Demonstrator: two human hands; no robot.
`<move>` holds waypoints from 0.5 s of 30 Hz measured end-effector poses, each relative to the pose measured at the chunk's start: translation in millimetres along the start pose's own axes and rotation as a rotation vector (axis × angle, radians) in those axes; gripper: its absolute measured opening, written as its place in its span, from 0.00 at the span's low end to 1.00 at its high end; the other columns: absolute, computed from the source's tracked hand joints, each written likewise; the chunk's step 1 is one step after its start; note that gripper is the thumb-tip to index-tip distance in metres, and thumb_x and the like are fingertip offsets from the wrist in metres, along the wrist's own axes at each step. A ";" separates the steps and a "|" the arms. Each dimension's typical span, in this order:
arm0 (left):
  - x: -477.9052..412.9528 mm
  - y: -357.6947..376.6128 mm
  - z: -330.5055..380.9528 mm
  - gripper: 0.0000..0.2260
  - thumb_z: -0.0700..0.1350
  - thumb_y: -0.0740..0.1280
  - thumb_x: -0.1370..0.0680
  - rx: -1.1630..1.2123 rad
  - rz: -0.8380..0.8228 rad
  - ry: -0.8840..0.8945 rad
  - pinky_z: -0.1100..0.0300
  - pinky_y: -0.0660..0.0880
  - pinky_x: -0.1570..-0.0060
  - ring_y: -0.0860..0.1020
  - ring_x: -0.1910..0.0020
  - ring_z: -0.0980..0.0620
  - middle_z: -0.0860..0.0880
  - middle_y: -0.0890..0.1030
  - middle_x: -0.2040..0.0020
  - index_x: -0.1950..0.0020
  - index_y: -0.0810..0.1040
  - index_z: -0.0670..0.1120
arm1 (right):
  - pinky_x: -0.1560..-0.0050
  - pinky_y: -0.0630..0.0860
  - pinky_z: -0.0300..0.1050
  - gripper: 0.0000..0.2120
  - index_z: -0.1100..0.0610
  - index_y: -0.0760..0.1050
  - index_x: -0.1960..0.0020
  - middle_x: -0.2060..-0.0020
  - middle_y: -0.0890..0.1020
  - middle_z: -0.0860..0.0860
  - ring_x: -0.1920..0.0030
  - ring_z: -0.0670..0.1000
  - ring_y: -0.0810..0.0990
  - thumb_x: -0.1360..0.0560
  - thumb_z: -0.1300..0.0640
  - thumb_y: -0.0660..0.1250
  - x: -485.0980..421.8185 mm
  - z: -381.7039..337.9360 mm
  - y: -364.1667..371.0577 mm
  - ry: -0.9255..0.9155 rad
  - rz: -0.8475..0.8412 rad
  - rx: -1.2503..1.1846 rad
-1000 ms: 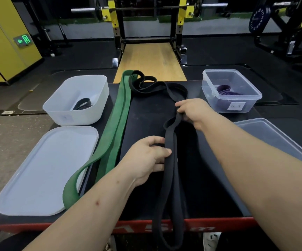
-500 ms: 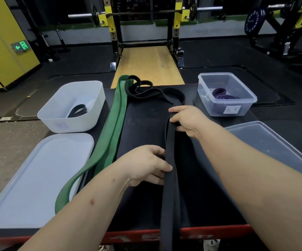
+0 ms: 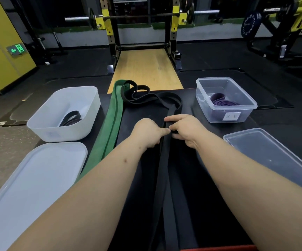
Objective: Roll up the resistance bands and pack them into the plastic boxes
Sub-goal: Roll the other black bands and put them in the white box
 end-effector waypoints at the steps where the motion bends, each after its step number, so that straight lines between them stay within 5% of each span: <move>1: -2.9 2.9 2.1 0.19 0.55 0.72 0.23 -0.034 -0.004 0.013 0.46 0.81 0.53 0.79 0.64 0.44 0.39 0.86 0.58 0.48 0.84 0.38 | 0.57 0.81 0.40 0.22 0.46 0.86 0.52 0.49 0.84 0.54 0.50 0.49 0.83 0.23 0.72 0.65 -0.3 0.0 -0.3 -0.008 -0.019 0.007; 6: -10.7 10.3 -9.1 0.12 0.48 0.75 0.26 0.037 -0.006 0.003 0.54 0.71 0.63 0.73 0.66 0.48 0.45 0.75 0.65 0.56 0.79 0.39 | 0.59 0.81 0.41 0.22 0.46 0.87 0.50 0.44 0.84 0.49 0.44 0.50 0.81 0.23 0.70 0.65 -7.8 -1.2 -0.9 -0.025 -0.068 -0.015; 15: -6.2 8.7 -22.4 0.07 0.43 0.69 0.24 0.290 -0.082 0.013 0.60 0.72 0.70 0.76 0.66 0.50 0.45 0.80 0.62 0.52 0.83 0.40 | 0.57 0.81 0.42 0.16 0.59 0.80 0.40 0.48 0.82 0.58 0.56 0.52 0.85 0.21 0.73 0.60 -66.7 -53.0 -10.3 -0.021 0.005 -0.387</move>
Point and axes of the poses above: each hand's wrist, its own x-axis away from the middle knuckle, its own y-axis out of the palm, z = x × y, the point moved 3 cm from there along -x, towards the middle knuckle
